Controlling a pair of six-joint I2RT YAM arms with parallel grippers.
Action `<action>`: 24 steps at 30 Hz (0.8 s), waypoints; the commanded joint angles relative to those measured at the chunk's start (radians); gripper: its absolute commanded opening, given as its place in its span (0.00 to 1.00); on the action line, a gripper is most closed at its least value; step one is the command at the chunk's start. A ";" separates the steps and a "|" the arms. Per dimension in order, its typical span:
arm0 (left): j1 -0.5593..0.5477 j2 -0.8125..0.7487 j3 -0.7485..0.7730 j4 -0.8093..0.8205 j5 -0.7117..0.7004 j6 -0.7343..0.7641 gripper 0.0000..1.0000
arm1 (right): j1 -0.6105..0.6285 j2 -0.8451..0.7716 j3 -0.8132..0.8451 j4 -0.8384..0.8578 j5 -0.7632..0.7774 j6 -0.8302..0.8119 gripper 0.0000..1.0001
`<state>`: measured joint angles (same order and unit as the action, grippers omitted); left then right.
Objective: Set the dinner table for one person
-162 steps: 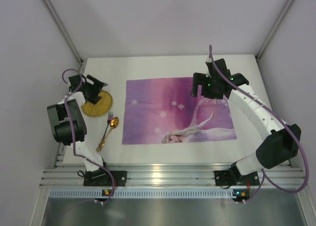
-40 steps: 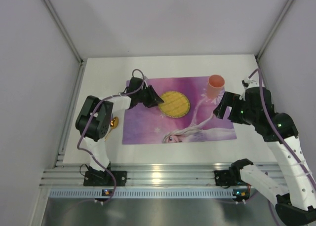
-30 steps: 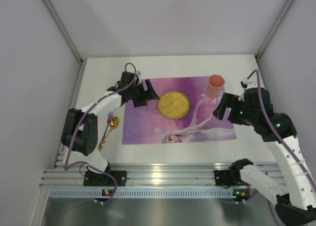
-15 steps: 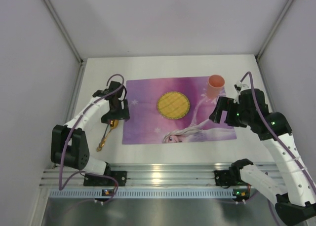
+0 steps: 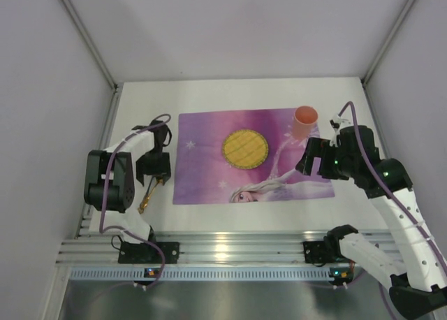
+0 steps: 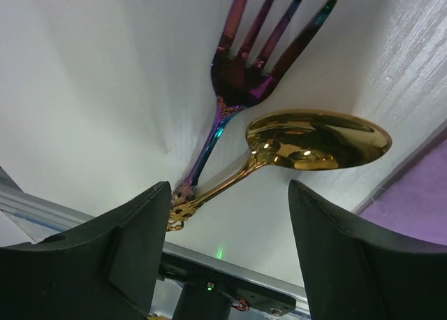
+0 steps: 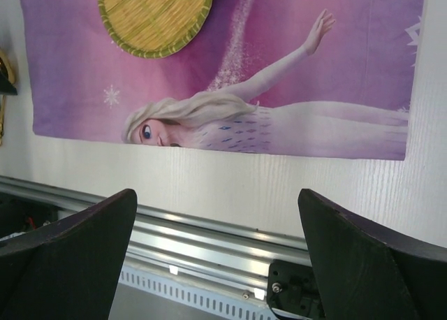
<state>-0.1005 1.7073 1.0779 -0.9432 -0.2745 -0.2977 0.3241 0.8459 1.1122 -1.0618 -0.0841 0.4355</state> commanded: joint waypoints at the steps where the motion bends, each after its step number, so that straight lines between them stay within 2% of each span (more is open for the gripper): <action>1: -0.001 0.038 -0.007 0.009 0.035 0.031 0.73 | -0.007 0.004 0.011 0.020 0.027 -0.024 1.00; 6: 0.002 0.130 -0.032 0.053 0.052 0.032 0.53 | -0.007 0.015 -0.005 0.022 0.043 -0.023 1.00; 7: 0.005 0.147 -0.026 0.058 0.051 0.035 0.42 | -0.007 0.019 -0.009 0.025 0.043 -0.021 1.00; 11: 0.024 0.215 0.025 0.067 0.046 0.040 0.13 | -0.010 0.030 -0.017 0.028 0.050 -0.021 1.00; 14: 0.025 0.242 0.080 0.067 0.025 0.043 0.00 | -0.011 0.044 -0.017 0.029 0.053 -0.024 1.00; 20: 0.031 0.313 0.214 0.038 0.035 0.057 0.00 | -0.014 0.070 -0.011 0.036 0.055 -0.026 1.00; 24: 0.030 0.282 0.328 -0.006 0.093 0.039 0.00 | -0.016 0.087 0.021 0.037 0.064 -0.030 1.00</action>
<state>-0.0757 1.9884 1.3239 -1.0809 -0.2440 -0.2382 0.3241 0.9253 1.0924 -1.0622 -0.0418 0.4217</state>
